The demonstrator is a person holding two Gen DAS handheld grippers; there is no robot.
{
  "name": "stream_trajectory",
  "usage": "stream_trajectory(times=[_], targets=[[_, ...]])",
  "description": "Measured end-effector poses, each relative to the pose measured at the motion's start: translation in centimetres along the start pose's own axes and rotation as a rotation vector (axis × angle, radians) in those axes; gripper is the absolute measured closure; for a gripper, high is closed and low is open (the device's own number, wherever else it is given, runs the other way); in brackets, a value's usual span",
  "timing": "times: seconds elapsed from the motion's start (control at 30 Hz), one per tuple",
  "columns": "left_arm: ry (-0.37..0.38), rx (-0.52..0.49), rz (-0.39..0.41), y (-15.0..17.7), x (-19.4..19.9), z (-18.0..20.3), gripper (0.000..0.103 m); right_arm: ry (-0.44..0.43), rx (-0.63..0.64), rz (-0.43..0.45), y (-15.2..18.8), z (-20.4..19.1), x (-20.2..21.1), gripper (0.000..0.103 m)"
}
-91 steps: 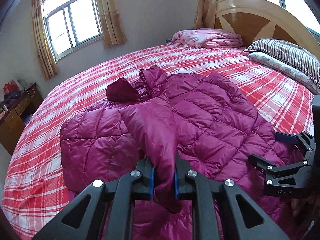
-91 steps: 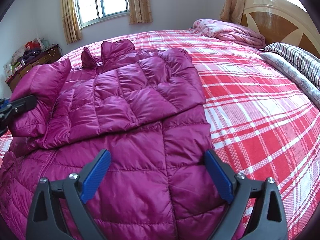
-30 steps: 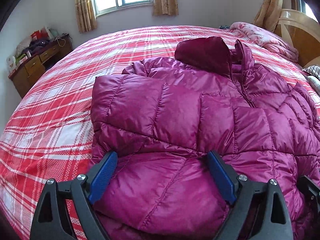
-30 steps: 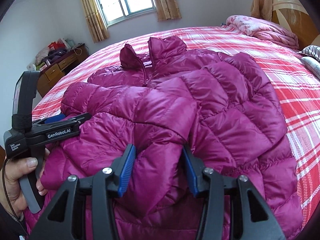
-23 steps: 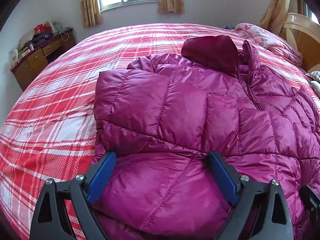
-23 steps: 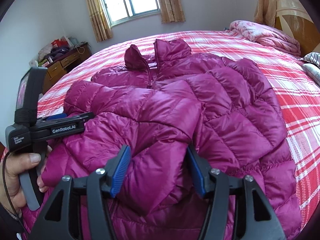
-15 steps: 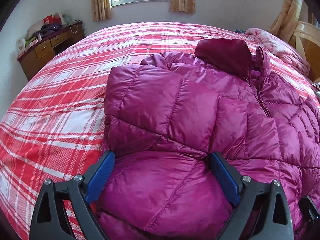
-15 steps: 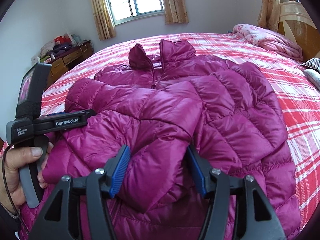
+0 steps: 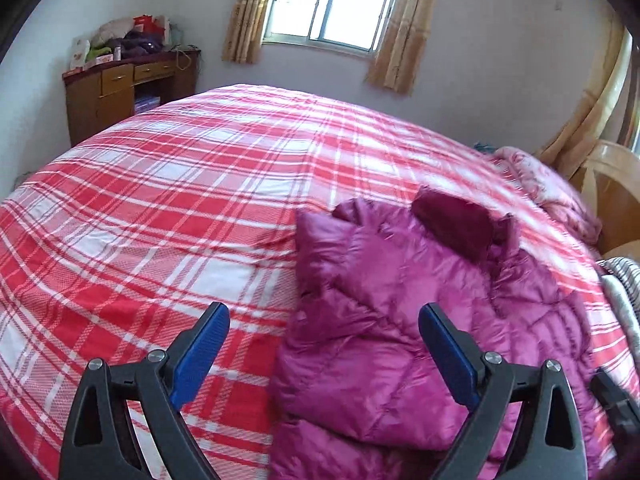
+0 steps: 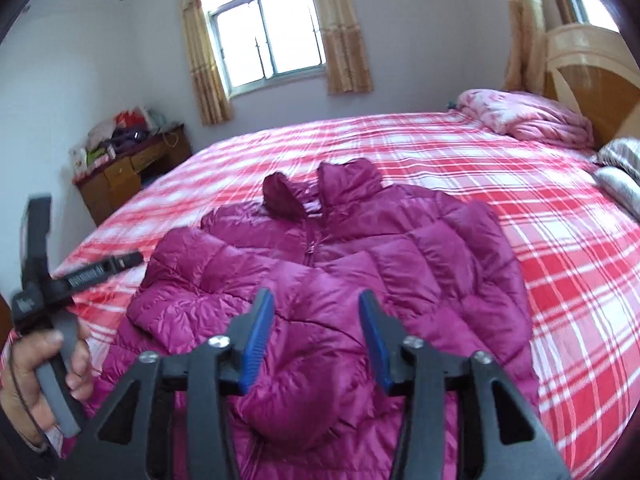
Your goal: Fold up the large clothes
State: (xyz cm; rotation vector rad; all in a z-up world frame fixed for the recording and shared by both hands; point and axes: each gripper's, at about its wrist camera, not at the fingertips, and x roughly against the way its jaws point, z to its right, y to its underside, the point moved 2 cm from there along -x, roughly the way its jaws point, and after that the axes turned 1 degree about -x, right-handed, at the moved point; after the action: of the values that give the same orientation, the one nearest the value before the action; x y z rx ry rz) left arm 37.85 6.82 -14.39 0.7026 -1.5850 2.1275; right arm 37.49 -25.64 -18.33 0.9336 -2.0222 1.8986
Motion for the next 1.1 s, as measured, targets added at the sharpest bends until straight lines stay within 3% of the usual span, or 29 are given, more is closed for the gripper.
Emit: stream_trajectory(times=[0.03, 0.2, 0.37, 0.57, 0.77, 1.1], targets=[[0.023, -0.011, -0.002, -0.1, 0.0, 0.6, 0.007, -0.01, 0.008, -0.025, 0.3, -0.2, -0.6, 0.076], [0.112, -0.149, -0.063, 0.3, -2.8, 5.7, 0.007, -0.003, 0.001, -0.099, 1.9, 0.0, -3.0, 0.076], [0.042, -0.127, -0.221, 2.1, -8.2, 4.5, 0.007, -0.014, -0.017, -0.135, 2.6, 0.3, -3.4, 0.077], [0.041, -0.138, -0.216, 2.7, -8.3, 4.5, 0.006, -0.021, -0.026, -0.167, 3.0, 0.5, -4.3, 0.077], [-0.081, -0.22, -0.214, 3.4, -9.0, 5.9, 0.005, 0.023, 0.01, -0.178, 3.3, -0.1, -4.6, 0.077], [-0.092, -0.232, -0.219, 3.6, -8.9, 5.9, 0.003, 0.0, -0.021, -0.178, 3.2, 0.4, -4.8, 0.077]])
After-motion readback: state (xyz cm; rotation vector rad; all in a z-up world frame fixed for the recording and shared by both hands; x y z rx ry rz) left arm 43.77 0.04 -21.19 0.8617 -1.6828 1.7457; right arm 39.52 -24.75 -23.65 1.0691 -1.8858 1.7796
